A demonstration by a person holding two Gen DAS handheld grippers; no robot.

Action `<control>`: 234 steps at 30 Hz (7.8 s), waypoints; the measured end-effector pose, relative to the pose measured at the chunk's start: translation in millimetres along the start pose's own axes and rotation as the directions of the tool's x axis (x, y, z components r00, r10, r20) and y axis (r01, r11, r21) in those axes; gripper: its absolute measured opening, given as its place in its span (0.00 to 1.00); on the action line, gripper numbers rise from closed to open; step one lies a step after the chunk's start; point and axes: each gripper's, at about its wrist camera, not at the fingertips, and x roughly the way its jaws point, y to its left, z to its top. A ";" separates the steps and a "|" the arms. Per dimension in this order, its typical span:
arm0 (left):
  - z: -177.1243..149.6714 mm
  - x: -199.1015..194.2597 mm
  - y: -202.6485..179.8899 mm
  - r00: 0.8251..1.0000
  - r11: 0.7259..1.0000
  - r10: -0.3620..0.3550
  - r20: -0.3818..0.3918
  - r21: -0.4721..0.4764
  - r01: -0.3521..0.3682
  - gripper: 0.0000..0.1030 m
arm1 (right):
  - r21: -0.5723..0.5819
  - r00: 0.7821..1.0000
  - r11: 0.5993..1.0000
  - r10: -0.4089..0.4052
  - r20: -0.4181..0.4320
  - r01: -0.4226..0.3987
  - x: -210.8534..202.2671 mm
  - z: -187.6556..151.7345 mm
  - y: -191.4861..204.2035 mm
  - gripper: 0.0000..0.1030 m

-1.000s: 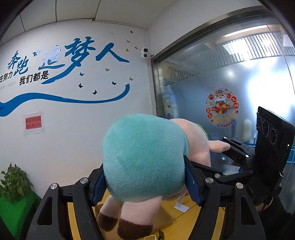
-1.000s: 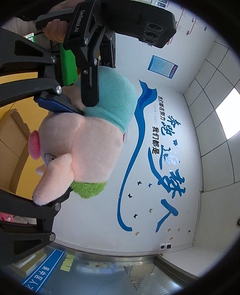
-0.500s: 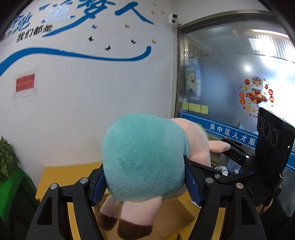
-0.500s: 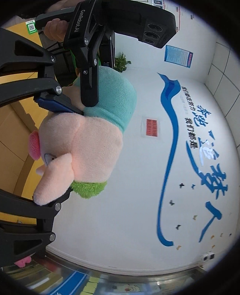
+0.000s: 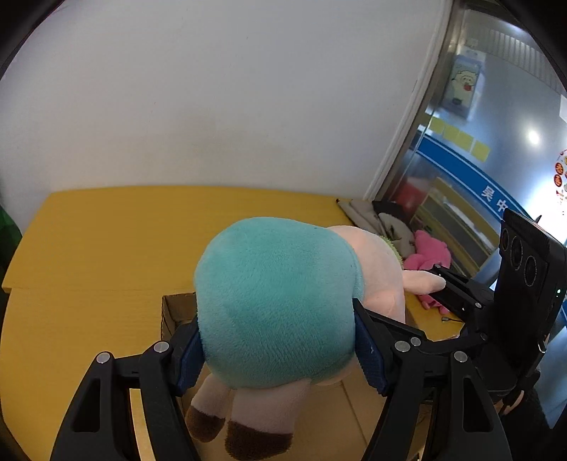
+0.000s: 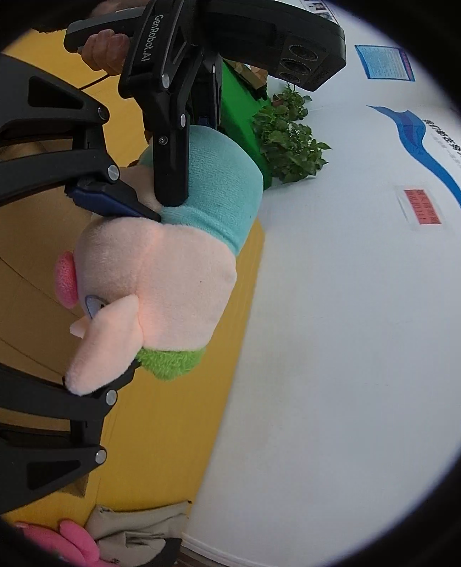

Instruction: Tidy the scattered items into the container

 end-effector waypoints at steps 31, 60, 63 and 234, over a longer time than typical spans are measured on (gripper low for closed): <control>-69.9 -18.1 42.0 0.987 0.986 0.139 -0.075 -0.086 -0.145 0.86 | 0.112 0.982 0.990 -0.063 -0.179 0.084 92.1 -56.2 -5.5 0.79; -293.4 -91.0 -43.4 0.971 0.998 0.054 -0.233 -0.017 -0.060 0.82 | 0.179 0.963 0.970 -0.121 -0.239 0.166 -172.7 -269.7 -15.9 0.80; -306.4 -111.7 -60.2 0.979 0.994 0.111 -0.171 0.000 -0.113 0.82 | 0.186 0.958 0.966 -0.130 -0.257 0.181 -188.6 -276.8 -9.7 0.80; -160.2 -56.6 -84.7 0.837 0.819 -0.544 0.058 -0.178 0.545 0.89 | -0.108 0.983 0.983 0.131 -0.132 -0.146 -195.3 -168.1 62.2 0.11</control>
